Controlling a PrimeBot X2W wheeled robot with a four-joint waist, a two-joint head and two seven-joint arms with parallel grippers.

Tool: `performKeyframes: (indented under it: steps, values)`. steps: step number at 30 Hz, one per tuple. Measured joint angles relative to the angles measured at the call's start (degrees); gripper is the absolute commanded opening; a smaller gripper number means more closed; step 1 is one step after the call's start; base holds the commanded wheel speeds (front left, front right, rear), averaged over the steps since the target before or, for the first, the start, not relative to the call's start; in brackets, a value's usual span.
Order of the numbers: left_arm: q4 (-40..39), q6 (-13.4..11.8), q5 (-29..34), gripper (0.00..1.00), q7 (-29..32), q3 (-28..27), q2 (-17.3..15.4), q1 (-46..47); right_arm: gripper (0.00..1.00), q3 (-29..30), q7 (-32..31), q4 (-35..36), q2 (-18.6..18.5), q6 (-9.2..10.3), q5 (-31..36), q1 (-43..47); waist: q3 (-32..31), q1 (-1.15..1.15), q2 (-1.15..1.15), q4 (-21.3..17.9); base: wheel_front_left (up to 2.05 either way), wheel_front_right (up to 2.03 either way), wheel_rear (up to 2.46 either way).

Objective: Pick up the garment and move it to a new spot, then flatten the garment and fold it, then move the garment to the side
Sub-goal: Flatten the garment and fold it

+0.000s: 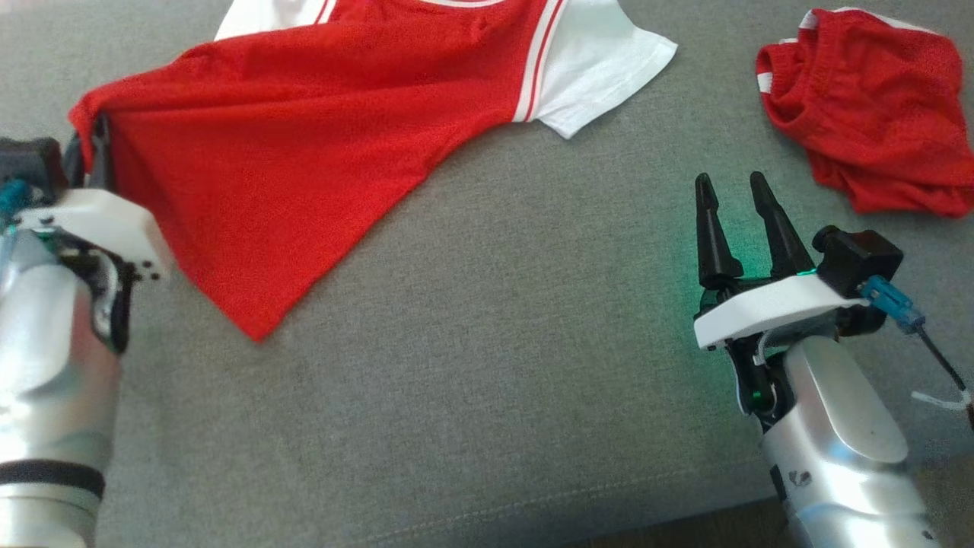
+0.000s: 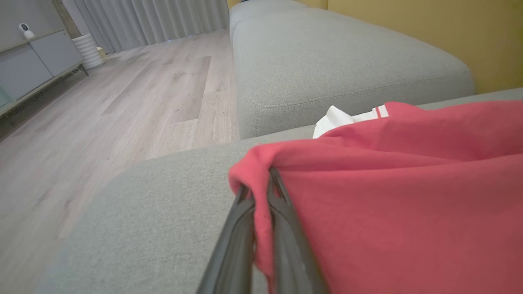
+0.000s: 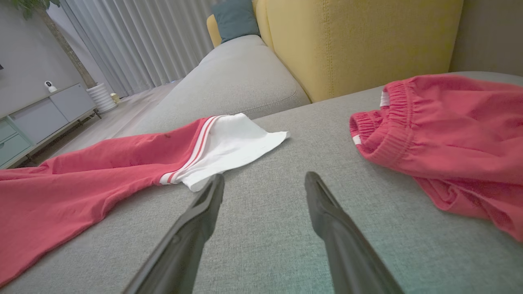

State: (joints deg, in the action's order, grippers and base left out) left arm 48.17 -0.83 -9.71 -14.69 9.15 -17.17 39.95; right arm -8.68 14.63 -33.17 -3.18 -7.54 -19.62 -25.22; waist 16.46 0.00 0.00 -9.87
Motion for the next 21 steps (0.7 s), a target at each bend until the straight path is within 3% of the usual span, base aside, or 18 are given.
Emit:
performKeyframes:
  steps: [2,6,7,8,9,14,21]
  values:
    - [2.16,0.89,0.8,0.0,0.0,1.04,-1.58,2.05,1.0,-0.09,0.0,0.02,0.01,0.0,-0.07,-0.01,0.48,0.0,0.0,-0.25,0.0,0.0,0.0]
    - [3.92,-0.23,1.14,0.03,0.0,0.8,-2.48,4.25,1.0,-0.19,0.0,0.05,0.01,0.0,-0.07,-0.02,0.99,0.0,0.0,-0.67,0.0,0.0,0.0]
    - [4.02,-1.0,1.14,0.21,0.01,0.59,-2.44,4.46,1.0,-0.27,0.0,0.05,0.01,0.0,-0.07,-0.03,1.01,0.0,0.0,-0.8,0.0,0.0,0.0]
    - [3.92,-1.66,1.14,0.79,0.0,0.26,-2.36,4.47,1.0,-0.27,0.0,0.05,0.01,0.0,-0.07,-0.03,0.96,0.0,0.0,-0.89,0.0,0.0,0.0]
    - [3.91,-2.0,1.09,1.0,0.0,-0.15,-2.12,4.45,1.0,-0.19,0.0,0.04,0.0,0.0,-0.05,-0.03,0.85,0.0,0.0,-0.94,0.0,0.0,0.0]
    - [2.22,-3.82,-0.03,1.0,0.0,-1.24,-0.04,2.51,1.0,0.21,0.0,0.21,0.01,0.0,0.12,-0.02,-0.07,0.0,0.0,-0.84,0.0,0.0,0.0]
    - [-6.14,-5.56,-0.3,1.0,0.0,-2.3,5.95,-7.96,1.0,1.15,0.0,1.53,0.01,0.0,2.21,0.33,-2.54,0.0,0.0,0.24,0.0,0.0,0.0]
